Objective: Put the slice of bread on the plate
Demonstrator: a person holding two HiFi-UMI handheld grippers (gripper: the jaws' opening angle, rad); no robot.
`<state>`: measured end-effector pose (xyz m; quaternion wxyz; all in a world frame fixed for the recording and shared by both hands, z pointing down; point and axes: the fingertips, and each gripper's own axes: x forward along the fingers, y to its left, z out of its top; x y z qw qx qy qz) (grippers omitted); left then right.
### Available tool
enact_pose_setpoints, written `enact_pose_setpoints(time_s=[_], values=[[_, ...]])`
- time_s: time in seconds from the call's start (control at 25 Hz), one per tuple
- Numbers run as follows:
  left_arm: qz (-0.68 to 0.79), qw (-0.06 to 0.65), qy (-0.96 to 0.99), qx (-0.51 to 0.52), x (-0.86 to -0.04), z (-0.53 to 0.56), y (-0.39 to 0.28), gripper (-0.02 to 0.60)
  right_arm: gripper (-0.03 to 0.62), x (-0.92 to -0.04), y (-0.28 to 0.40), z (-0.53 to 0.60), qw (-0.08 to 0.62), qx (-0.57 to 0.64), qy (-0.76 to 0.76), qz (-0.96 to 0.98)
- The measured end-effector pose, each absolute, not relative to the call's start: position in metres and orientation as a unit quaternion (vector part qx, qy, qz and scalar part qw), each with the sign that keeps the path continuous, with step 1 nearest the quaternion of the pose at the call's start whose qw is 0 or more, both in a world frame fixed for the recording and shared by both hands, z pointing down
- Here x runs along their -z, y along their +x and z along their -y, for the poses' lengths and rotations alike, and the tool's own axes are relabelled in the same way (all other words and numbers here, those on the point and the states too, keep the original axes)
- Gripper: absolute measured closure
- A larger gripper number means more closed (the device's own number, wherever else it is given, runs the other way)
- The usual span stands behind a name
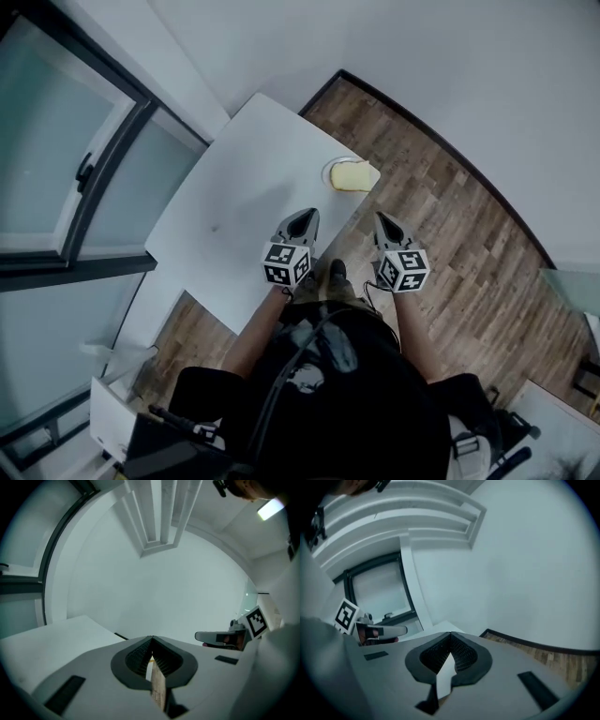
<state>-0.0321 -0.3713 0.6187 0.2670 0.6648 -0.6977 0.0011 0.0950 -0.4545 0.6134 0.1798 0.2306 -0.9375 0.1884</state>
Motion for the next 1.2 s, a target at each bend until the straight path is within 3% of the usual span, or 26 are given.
enact_pose_setpoints(time_s=[0.12,0.32,0.52,1.2], values=[[0.69,0.217,0.691,0.002,-0.582,0.376,-0.019,0.575,0.586,-0.577,0.117,0.45,0.132,-0.19,0.269,0.935],[0.663,0.162,0.73,-0.029,-0.551,0.383,0.017,0.575,0.586,-0.549,0.139,0.448,0.131,-0.14,0.308,0.932],[0.644,0.181,0.743,-0.022,-0.553,0.382,0.034,0.575,0.586,-0.541,0.155,0.442,0.097,-0.178,0.321,0.925],[0.652,0.194,0.733,-0.007,-0.549,0.365,0.034,0.575,0.586,-0.532,0.148,0.424,0.09,-0.183,0.288,0.936]])
